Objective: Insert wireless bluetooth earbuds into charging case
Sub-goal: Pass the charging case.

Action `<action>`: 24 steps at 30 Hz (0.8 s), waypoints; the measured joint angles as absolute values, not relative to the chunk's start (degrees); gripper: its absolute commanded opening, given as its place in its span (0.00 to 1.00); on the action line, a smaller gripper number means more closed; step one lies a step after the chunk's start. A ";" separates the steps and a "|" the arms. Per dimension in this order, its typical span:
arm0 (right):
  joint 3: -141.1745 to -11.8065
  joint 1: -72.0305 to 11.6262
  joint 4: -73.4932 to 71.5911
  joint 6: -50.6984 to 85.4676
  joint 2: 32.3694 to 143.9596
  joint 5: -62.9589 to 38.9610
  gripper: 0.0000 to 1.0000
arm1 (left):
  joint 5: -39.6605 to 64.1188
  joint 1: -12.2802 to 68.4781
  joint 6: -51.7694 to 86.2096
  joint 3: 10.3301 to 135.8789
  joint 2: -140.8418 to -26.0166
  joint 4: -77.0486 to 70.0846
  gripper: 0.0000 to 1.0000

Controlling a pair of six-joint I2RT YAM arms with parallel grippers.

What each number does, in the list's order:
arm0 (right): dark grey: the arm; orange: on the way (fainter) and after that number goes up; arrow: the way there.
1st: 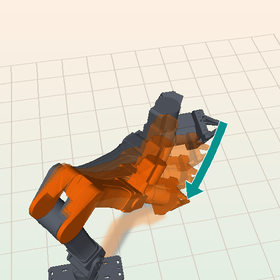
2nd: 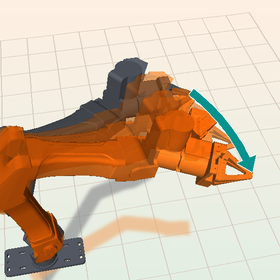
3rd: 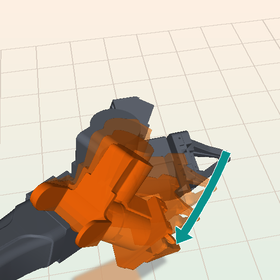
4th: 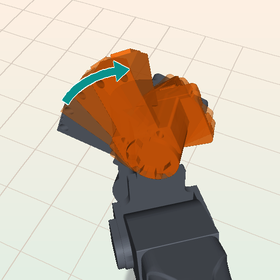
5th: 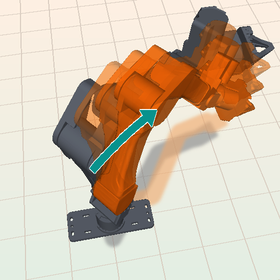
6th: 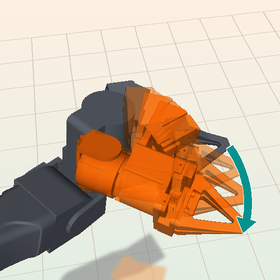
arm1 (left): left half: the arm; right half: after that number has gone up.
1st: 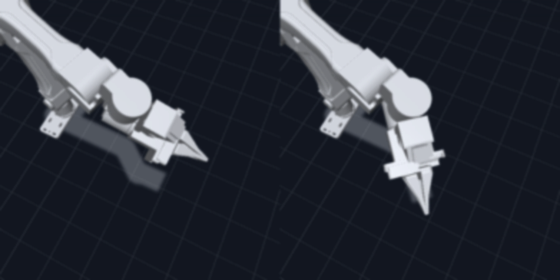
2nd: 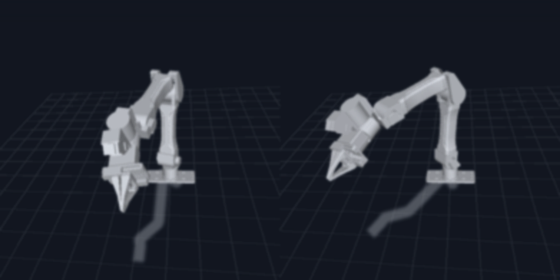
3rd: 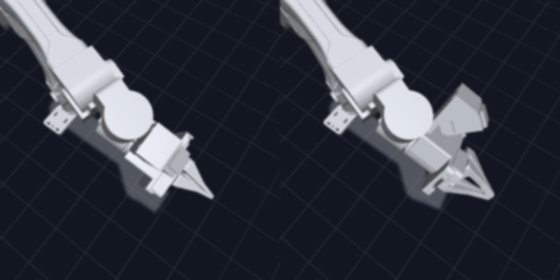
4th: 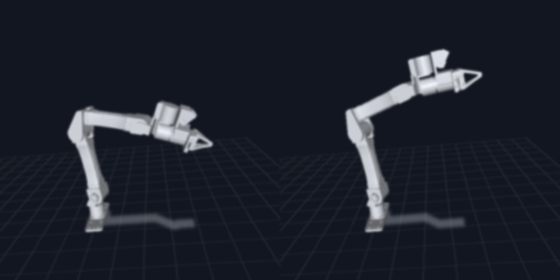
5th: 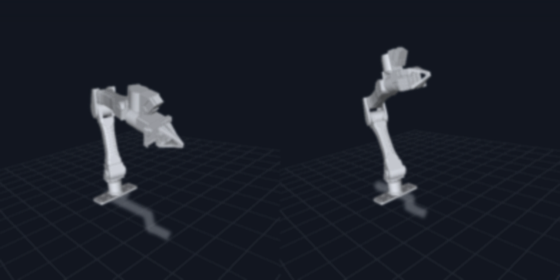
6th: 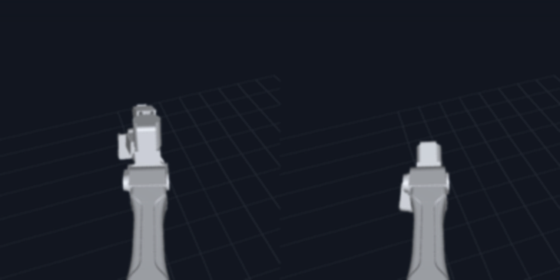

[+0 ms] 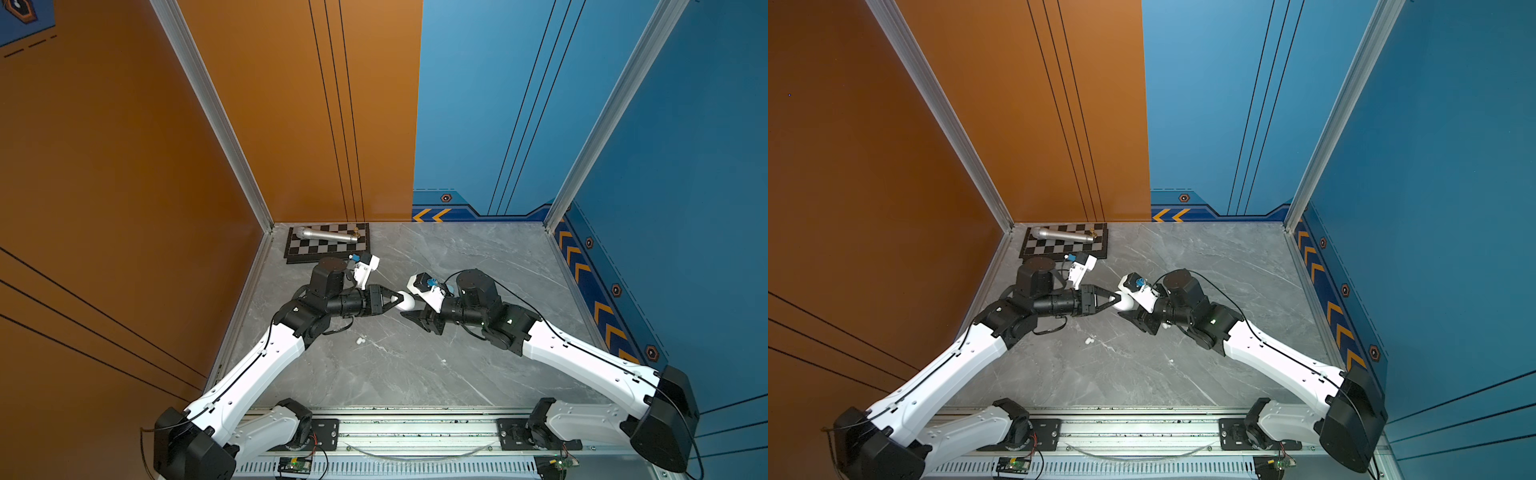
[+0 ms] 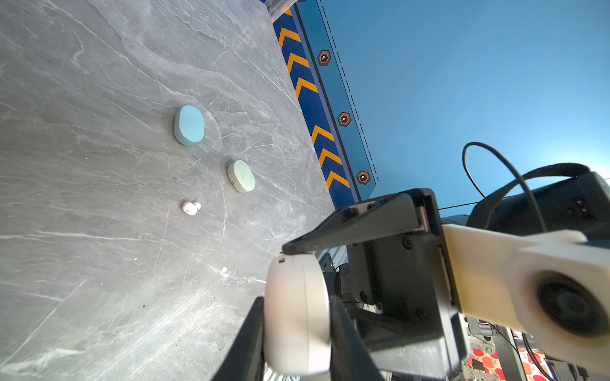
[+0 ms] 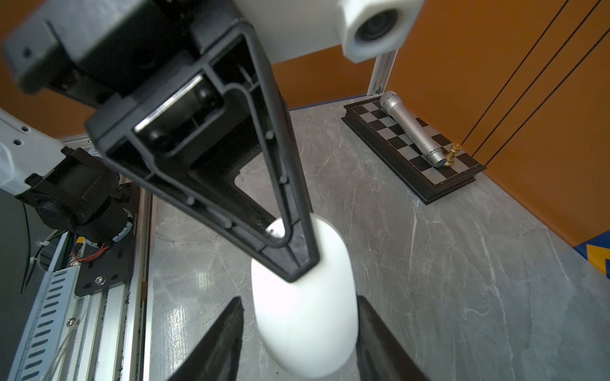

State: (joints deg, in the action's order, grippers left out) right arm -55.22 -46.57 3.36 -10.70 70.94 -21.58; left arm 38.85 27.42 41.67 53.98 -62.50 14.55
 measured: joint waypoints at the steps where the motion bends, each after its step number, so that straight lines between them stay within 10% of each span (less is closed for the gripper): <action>1: -55.22 -46.57 3.38 -10.81 71.00 -21.39 0.47 | 38.89 27.42 41.67 53.98 -62.50 14.63 0.05; 11: -55.24 -46.78 3.42 -11.99 71.13 -20.71 0.30 | 39.16 27.42 41.87 53.98 -62.65 14.83 0.06; 19: -55.94 -46.74 4.21 -12.19 71.16 -21.04 0.25 | 37.60 27.42 42.65 53.98 -62.70 14.72 0.60; 24: -57.58 -44.05 6.96 -11.94 70.85 -25.69 0.25 | 32.10 26.76 40.12 52.40 -57.91 14.11 0.71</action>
